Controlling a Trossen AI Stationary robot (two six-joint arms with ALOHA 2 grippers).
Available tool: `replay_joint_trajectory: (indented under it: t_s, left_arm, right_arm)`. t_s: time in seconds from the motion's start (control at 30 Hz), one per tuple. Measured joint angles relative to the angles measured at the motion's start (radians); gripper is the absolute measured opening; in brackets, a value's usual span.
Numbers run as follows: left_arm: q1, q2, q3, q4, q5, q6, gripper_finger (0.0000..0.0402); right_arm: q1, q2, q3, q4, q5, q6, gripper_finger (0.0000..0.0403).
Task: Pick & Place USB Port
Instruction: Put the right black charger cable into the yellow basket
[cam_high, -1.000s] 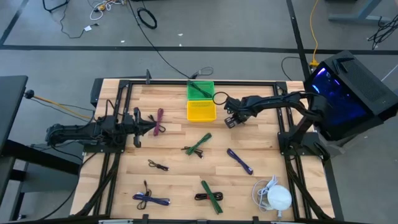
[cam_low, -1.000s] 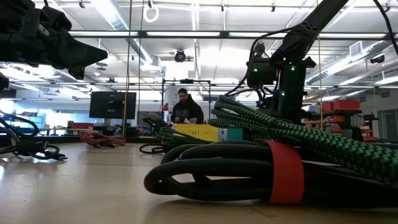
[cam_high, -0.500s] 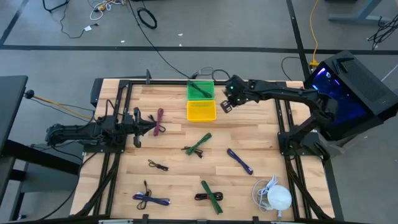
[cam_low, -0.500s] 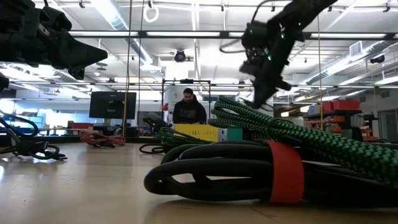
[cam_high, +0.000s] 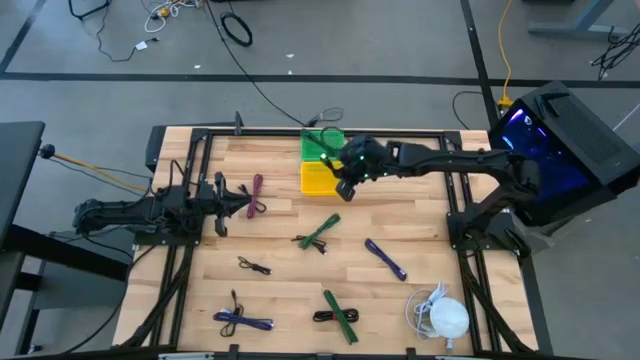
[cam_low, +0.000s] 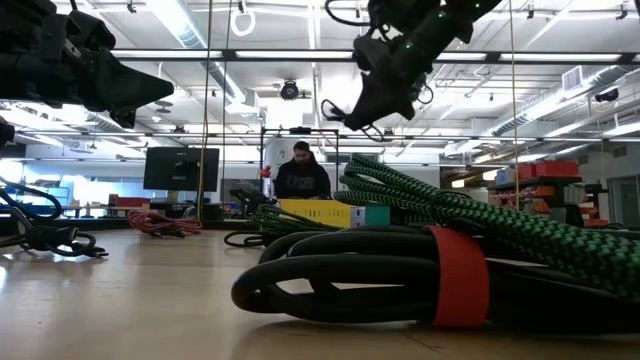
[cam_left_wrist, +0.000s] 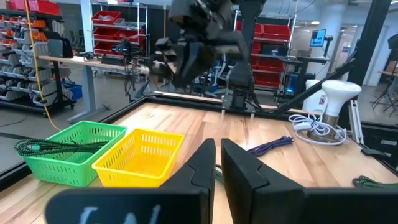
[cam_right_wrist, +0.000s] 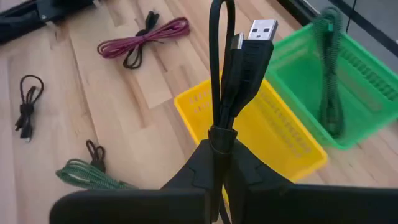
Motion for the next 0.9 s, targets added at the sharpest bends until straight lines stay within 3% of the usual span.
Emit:
replay_joint_trajectory:
  t_s: [0.27,0.9]
  left_arm:
    - [0.0,0.0,0.0,0.0,-0.002,-0.003,0.003]
    - [0.0,0.026,0.0,0.0,-0.002,-0.002,0.003]
  right_arm:
    - [0.008,0.122,0.0,0.065,-0.013,-0.052,0.0011]
    - [-0.014,0.227,0.001,0.159,0.068,-0.129,0.0011]
